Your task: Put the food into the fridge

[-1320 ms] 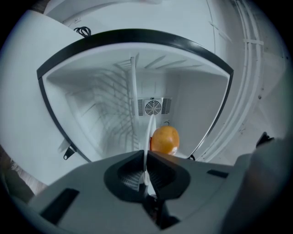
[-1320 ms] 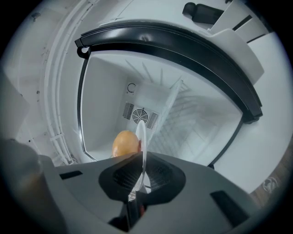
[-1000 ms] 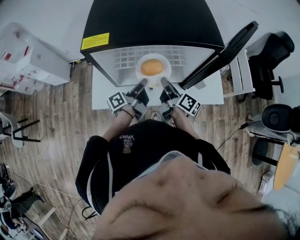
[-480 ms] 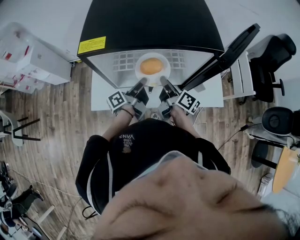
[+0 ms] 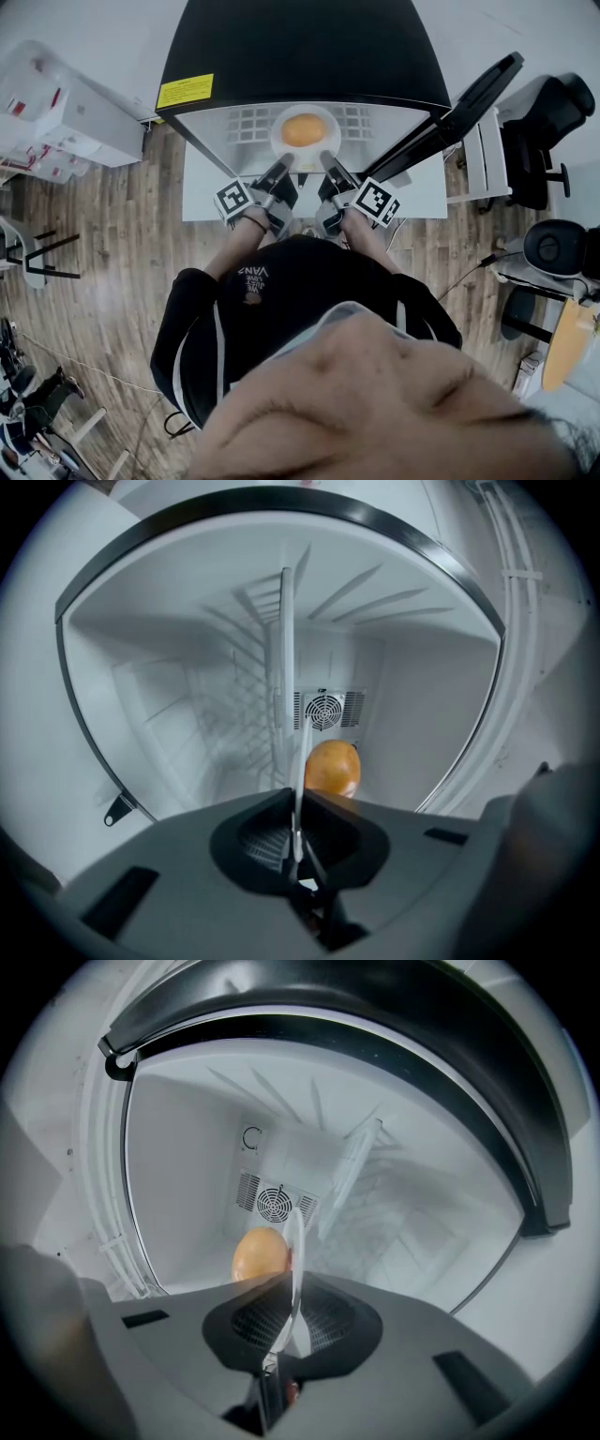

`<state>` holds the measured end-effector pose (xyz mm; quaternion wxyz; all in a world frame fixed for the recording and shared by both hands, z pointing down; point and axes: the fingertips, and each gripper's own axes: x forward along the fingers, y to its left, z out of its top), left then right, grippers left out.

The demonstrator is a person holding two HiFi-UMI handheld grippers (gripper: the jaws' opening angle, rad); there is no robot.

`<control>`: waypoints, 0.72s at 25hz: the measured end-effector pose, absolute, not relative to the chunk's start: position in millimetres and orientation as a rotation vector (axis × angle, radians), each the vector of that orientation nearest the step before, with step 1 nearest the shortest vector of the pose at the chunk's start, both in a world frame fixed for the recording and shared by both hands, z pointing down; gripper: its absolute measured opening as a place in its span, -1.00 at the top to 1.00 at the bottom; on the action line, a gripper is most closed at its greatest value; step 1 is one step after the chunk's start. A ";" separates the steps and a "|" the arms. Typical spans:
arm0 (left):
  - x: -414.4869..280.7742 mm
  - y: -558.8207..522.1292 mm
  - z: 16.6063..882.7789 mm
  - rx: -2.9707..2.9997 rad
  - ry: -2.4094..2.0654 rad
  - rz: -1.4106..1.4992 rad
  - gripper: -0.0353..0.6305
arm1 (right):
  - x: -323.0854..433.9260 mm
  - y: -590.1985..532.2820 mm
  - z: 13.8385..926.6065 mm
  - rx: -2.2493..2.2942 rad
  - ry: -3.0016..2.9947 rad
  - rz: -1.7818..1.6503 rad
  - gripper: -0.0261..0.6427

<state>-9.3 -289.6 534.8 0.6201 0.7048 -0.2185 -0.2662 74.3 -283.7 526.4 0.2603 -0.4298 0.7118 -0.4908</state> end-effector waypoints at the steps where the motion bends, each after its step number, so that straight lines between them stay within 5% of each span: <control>1: -9.2 -290.3 534.6 1.619 -0.502 -0.615 0.82 | 74.3 -284.5 526.5 -1.163 1.928 -1.330 0.86; 18: -9.8 -296.3 525.9 1.612 -0.481 -0.671 0.82 | 76.7 -291.0 528.4 -1.212 1.947 -1.331 0.80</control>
